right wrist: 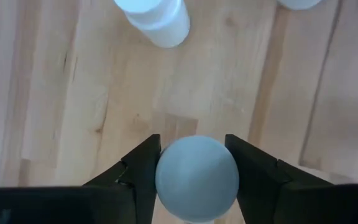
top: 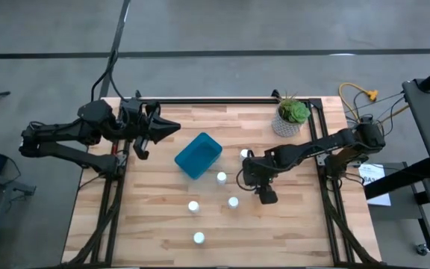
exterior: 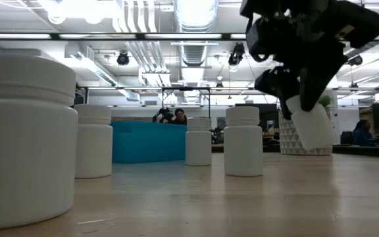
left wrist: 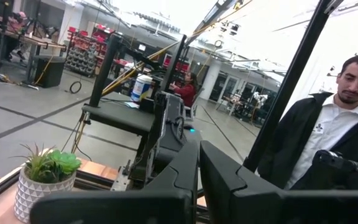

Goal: Pick and place pill bottles into a basket
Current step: Put the right white pill bottle into the blue container

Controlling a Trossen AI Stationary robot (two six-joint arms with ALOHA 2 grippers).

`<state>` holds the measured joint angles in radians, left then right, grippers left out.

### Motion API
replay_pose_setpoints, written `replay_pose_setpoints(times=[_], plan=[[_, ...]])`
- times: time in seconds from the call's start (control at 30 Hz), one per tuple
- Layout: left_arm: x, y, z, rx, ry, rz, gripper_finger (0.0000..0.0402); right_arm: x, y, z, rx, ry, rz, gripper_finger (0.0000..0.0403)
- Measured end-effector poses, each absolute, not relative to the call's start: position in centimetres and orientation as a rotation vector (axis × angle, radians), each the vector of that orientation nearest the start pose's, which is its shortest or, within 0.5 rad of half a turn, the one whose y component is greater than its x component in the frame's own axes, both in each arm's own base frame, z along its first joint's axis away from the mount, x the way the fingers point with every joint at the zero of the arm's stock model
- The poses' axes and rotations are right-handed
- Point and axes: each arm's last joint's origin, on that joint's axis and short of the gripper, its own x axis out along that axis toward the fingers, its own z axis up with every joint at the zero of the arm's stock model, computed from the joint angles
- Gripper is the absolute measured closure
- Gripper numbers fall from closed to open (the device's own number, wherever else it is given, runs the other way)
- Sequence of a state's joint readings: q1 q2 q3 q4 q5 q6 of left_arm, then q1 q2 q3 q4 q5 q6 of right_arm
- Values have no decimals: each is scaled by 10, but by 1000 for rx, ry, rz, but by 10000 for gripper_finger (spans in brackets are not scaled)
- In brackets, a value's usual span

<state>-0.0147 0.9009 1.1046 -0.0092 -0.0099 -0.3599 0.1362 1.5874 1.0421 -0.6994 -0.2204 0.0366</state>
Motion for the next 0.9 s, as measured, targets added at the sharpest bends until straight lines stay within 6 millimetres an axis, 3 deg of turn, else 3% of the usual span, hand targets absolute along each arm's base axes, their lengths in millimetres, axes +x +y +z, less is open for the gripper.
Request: replay_pose_setpoints(times=[0.43, 0.9], plan=[[179, -1, 437, -366, -197, -10, 402, 306, 45, 237, 24, 1164, 300, 254], [174, -1, 439, -368, -212, 16, 402, 320, 18, 259, 53, 1051, 219, 254]])
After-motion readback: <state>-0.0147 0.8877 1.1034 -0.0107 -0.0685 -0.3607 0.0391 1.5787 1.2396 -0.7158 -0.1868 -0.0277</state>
